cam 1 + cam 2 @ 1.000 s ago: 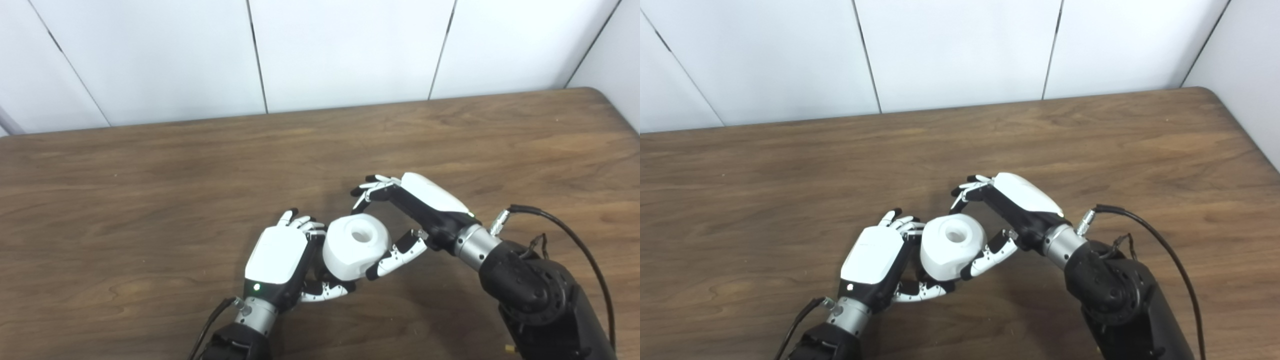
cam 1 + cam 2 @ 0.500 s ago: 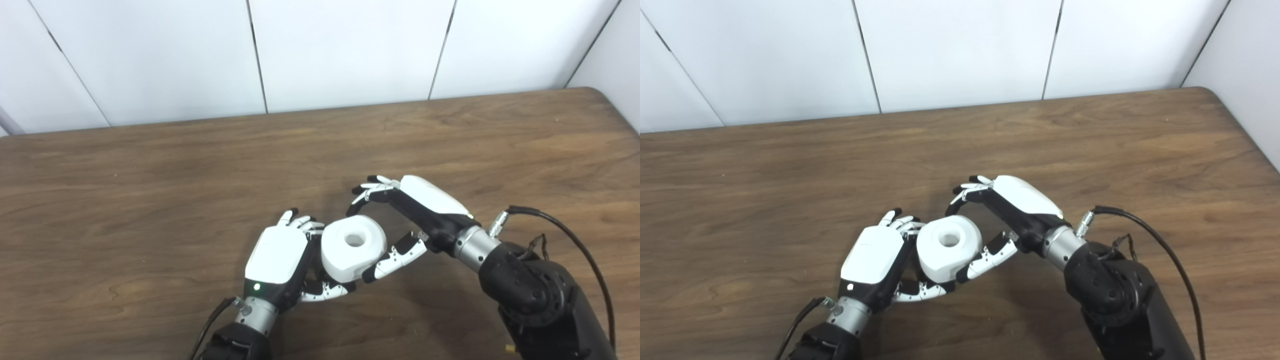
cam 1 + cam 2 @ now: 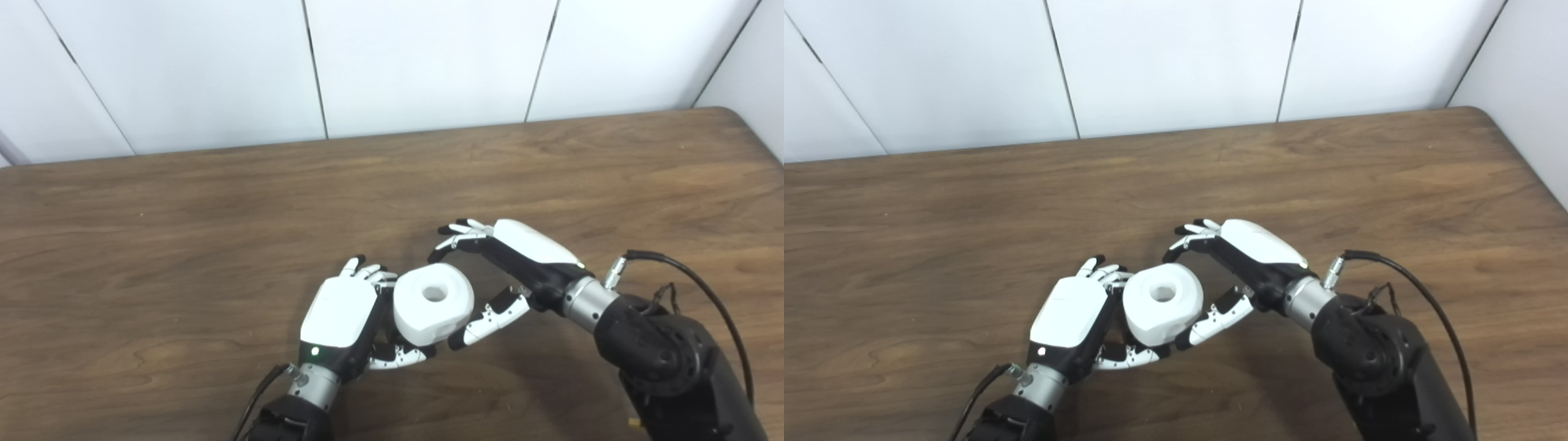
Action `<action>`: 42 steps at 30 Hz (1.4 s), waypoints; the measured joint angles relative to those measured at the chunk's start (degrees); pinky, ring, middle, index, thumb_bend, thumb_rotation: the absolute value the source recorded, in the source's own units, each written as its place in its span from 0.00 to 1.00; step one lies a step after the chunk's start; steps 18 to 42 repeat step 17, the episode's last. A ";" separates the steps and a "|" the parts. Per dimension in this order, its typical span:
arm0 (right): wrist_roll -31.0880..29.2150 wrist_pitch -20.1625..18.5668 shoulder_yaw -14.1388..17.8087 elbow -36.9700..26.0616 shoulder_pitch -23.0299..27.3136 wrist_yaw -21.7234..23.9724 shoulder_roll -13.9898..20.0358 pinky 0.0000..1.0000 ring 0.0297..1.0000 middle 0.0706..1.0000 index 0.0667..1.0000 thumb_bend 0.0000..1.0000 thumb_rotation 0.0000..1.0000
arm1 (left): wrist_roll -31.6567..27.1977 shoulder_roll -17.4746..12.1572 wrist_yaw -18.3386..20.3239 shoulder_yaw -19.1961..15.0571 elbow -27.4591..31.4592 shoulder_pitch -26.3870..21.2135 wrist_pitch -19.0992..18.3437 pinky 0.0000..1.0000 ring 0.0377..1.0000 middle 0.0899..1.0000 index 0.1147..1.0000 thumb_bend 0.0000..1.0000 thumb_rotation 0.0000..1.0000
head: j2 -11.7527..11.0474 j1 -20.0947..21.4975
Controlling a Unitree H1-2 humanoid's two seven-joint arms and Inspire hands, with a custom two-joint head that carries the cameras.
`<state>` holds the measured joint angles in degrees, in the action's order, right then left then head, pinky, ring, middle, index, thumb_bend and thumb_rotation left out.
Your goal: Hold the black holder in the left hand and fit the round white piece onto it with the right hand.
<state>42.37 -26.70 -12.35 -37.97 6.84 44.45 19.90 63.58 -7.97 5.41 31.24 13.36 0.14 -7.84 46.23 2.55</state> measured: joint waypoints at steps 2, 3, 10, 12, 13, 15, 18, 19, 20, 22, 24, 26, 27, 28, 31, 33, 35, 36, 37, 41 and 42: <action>0.11 -0.01 0.90 -0.67 0.05 1.41 0.78 1.00 1.00 0.95 0.77 1.00 0.40 | -0.01 -0.01 0.00 0.00 0.00 -0.01 0.00 0.96 0.84 0.74 0.42 0.52 0.05 | -0.17 0.18; 0.26 -0.02 1.24 -1.24 0.04 2.24 1.21 1.00 1.00 0.96 0.78 1.00 0.39 | -0.02 -0.01 0.00 -0.01 0.00 -0.01 0.00 0.96 0.84 0.73 0.42 0.52 0.05 | -0.18 0.18; 1.25 -0.03 5.30 -3.69 0.01 7.10 1.24 1.00 1.00 0.98 0.81 1.00 0.38 | -0.06 -0.19 0.00 -0.05 -0.02 -0.07 0.02 0.96 0.84 0.73 0.42 0.52 0.05 | -0.44 0.53; 1.23 -0.03 6.72 -3.75 -0.12 7.74 0.77 1.00 1.00 0.98 0.82 1.00 0.37 | -0.13 -0.23 -0.01 -0.07 -0.03 -0.08 0.04 0.96 0.84 0.73 0.42 0.52 0.05 | -0.53 0.44; 1.24 -0.03 7.30 -3.84 -0.23 8.15 0.50 1.00 1.00 0.98 0.82 1.00 0.37 | -0.18 -0.23 -0.02 -0.09 -0.03 -0.08 0.05 0.96 0.84 0.73 0.42 0.52 0.05 | -0.53 0.44; 1.25 -0.04 7.98 -4.01 -0.44 8.81 0.05 1.00 1.00 0.98 0.83 1.00 0.37 | -0.28 -0.27 -0.05 -0.13 -0.05 -0.08 0.08 0.95 0.84 0.73 0.42 0.52 0.05 | -0.53 0.53; 1.21 -0.04 8.00 -4.02 -0.58 9.06 -0.08 1.00 1.00 0.98 0.83 1.00 0.38 | -0.32 -0.33 -0.19 -0.14 -0.13 -0.09 0.18 0.95 0.84 0.73 0.42 0.52 0.05 | -0.62 0.44; 1.21 -0.04 8.00 -4.02 -0.58 9.06 -0.08 1.00 1.00 0.98 0.83 1.00 0.38 | -0.32 -0.33 -0.19 -0.14 -0.13 -0.09 0.18 0.95 0.84 0.73 0.42 0.52 0.05 | -0.62 0.44; 1.21 -0.04 8.00 -4.02 -0.58 9.06 -0.08 1.00 1.00 0.98 0.83 1.00 0.38 | -0.32 -0.33 -0.19 -0.14 -0.13 -0.09 0.18 0.95 0.84 0.73 0.42 0.52 0.05 | -0.62 0.44; 1.21 -0.04 8.00 -4.02 -0.58 9.06 -0.08 1.00 1.00 0.98 0.83 1.00 0.38 | -0.32 -0.33 -0.19 -0.14 -0.13 -0.09 0.18 0.95 0.84 0.73 0.42 0.52 0.05 | -0.62 0.44; 1.21 -0.04 8.00 -4.02 -0.58 9.06 -0.08 1.00 1.00 0.98 0.83 1.00 0.38 | -0.32 -0.33 -0.19 -0.14 -0.13 -0.09 0.18 0.95 0.84 0.73 0.42 0.52 0.05 | -0.62 0.44; 1.21 -0.04 8.00 -4.02 -0.58 9.06 -0.08 1.00 1.00 0.98 0.83 1.00 0.38 | -0.32 -0.33 -0.19 -0.14 -0.13 -0.09 0.18 0.95 0.84 0.73 0.42 0.52 0.05 | -0.62 0.44; 1.21 -0.04 8.00 -4.02 -0.58 9.06 -0.08 1.00 1.00 0.98 0.83 1.00 0.38 | -0.32 -0.33 -0.19 -0.14 -0.13 -0.09 0.18 0.95 0.84 0.73 0.42 0.52 0.05 | -0.62 0.44; 1.21 -0.04 8.00 -4.02 -0.58 9.06 -0.08 1.00 1.00 0.98 0.83 1.00 0.38 | -0.32 -0.33 -0.19 -0.14 -0.13 -0.09 0.18 0.95 0.84 0.73 0.42 0.52 0.05 | -0.62 0.44; 1.21 -0.04 8.00 -4.02 -0.58 9.06 -0.08 1.00 1.00 0.98 0.83 1.00 0.38 | -0.32 -0.33 -0.19 -0.14 -0.13 -0.09 0.18 0.95 0.84 0.73 0.42 0.52 0.05 | -0.62 0.44; 1.21 -0.04 8.00 -4.02 -0.58 9.06 -0.08 1.00 1.00 0.98 0.83 1.00 0.38 | -0.32 -0.33 -0.19 -0.14 -0.13 -0.09 0.18 0.95 0.84 0.73 0.42 0.52 0.05 | -0.62 0.44; 1.21 -0.04 8.00 -4.02 -0.58 9.06 -0.08 1.00 1.00 0.98 0.83 1.00 0.38 | -0.32 -0.33 -0.19 -0.14 -0.13 -0.09 0.18 0.95 0.84 0.73 0.42 0.52 0.05 | -0.62 0.44; 1.21 -0.04 8.00 -4.02 -0.58 9.06 -0.08 1.00 1.00 0.98 0.83 1.00 0.38 | -0.32 -0.33 -0.19 -0.14 -0.13 -0.09 0.18 0.95 0.84 0.73 0.42 0.52 0.05 | -0.62 0.44; 1.21 -0.04 8.00 -4.02 -0.58 9.06 -0.08 1.00 1.00 0.98 0.83 1.00 0.38 | -0.32 -0.33 -0.19 -0.14 -0.13 -0.09 0.18 0.95 0.84 0.73 0.42 0.52 0.05 | -0.62 0.44; 1.21 -0.04 8.00 -4.02 -0.58 9.06 -0.08 1.00 1.00 0.98 0.83 1.00 0.38 | -0.32 -0.33 -0.19 -0.14 -0.13 -0.09 0.18 0.95 0.84 0.73 0.42 0.52 0.05 | -0.62 0.44; 1.21 -0.04 8.00 -4.02 -0.58 9.06 -0.08 1.00 1.00 0.98 0.83 1.00 0.38 | -0.32 -0.33 -0.19 -0.14 -0.13 -0.09 0.18 0.95 0.84 0.73 0.42 0.52 0.05 | -0.62 0.44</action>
